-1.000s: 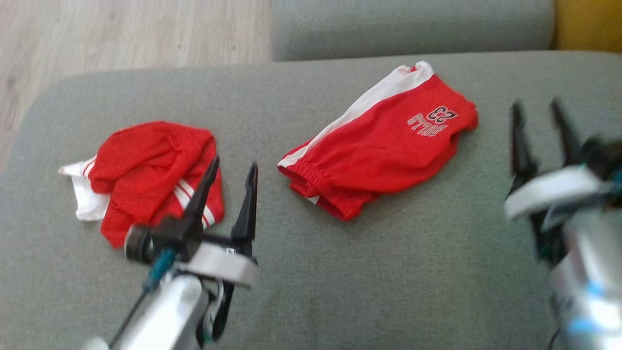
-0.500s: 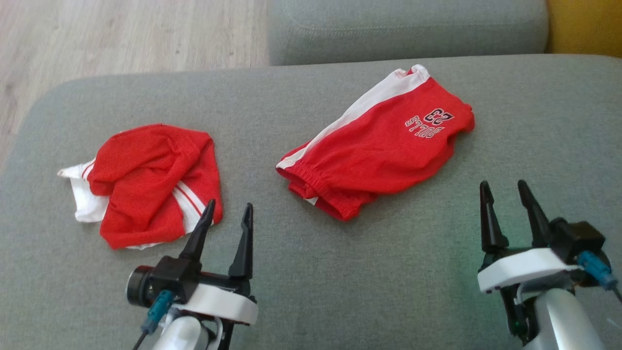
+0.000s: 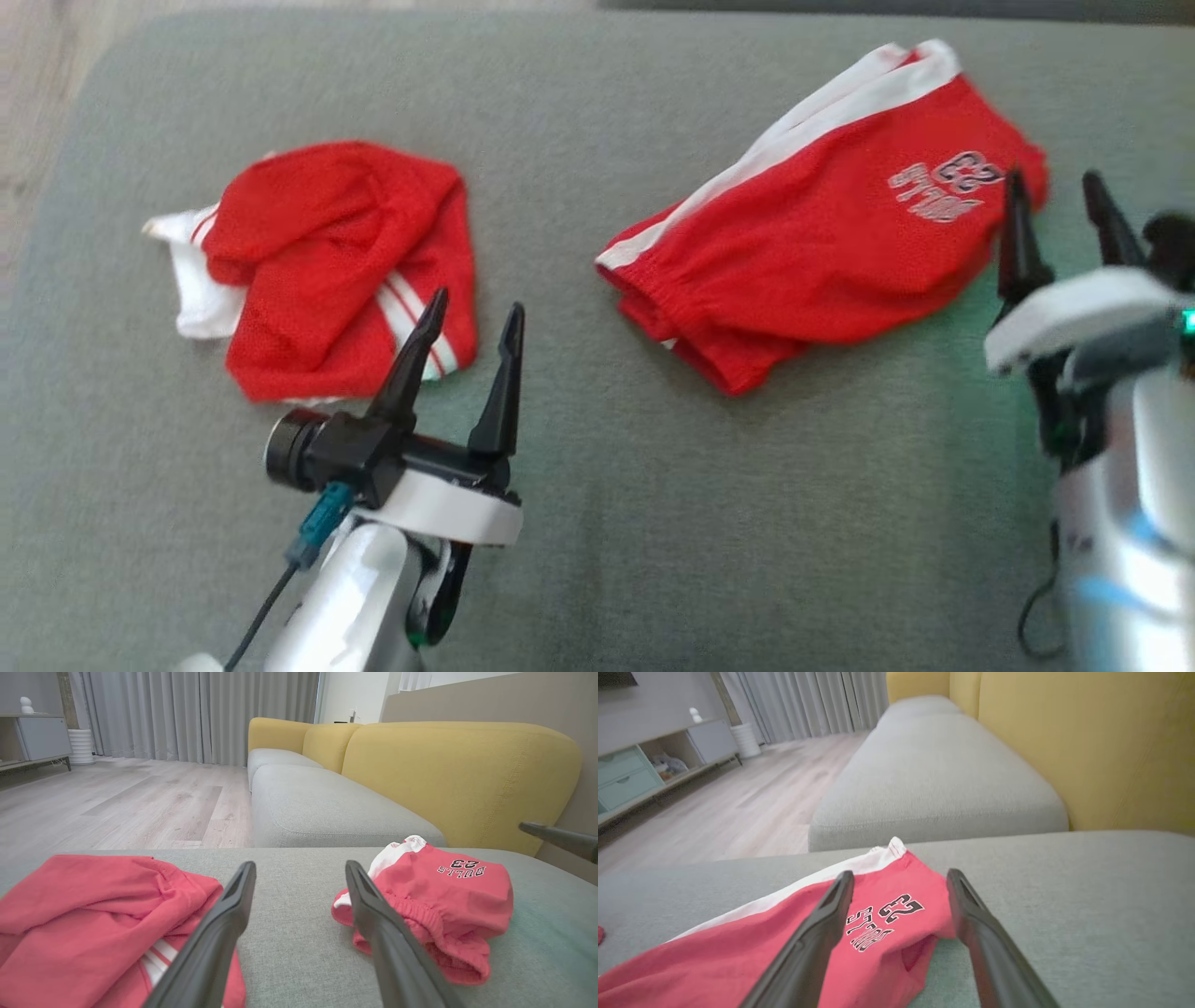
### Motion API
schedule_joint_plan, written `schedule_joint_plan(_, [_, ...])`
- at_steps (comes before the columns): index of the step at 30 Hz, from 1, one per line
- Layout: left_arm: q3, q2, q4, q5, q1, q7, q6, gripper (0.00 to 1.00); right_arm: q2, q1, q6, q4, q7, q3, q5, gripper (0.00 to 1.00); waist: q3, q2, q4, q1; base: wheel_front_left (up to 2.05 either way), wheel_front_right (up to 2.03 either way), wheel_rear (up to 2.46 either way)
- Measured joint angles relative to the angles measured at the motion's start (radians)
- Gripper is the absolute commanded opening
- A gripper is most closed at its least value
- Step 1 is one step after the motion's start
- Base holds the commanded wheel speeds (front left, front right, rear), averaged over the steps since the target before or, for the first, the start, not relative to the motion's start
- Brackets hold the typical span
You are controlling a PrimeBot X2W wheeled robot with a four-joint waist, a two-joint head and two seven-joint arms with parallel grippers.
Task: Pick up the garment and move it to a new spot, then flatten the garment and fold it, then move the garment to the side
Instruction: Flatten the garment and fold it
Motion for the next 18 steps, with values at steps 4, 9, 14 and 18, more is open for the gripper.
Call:
schedule_joint_plan(4, [0.000, -0.016, 0.000, 0.006, -0.027, 0.000, -0.011, 1.00, -0.047, -0.129, 0.000, 0.140, 0.062, -0.048, -0.015, 1.00, 0.042, 0.0000, 0.042, 0.0000, 0.00, 0.00, 0.00])
schedule_joint_plan(9, [-0.001, -0.032, -0.006, 0.015, -0.050, 0.000, -0.019, 1.00, -0.110, -0.250, 0.000, 0.322, 0.099, -0.152, -0.086, 1.00, 0.079, 0.0000, 0.090, 0.0000, 0.00, 0.00, 0.00])
schedule_joint_plan(14, [-0.002, -0.037, -0.012, 0.015, -0.052, 0.000, -0.020, 1.00, -0.138, -0.323, 0.000, 0.474, 0.120, -0.203, -0.156, 1.00, 0.105, 0.0000, 0.121, -0.0001, 0.00, 0.00, 0.00])
schedule_joint_plan(18, [0.000, -0.038, -0.015, 0.022, -0.053, 0.000, -0.020, 1.00, -0.162, -0.367, 0.000, 0.555, 0.110, -0.236, -0.205, 1.00, 0.122, 0.0000, 0.133, -0.0002, 0.00, 0.00, 0.00])
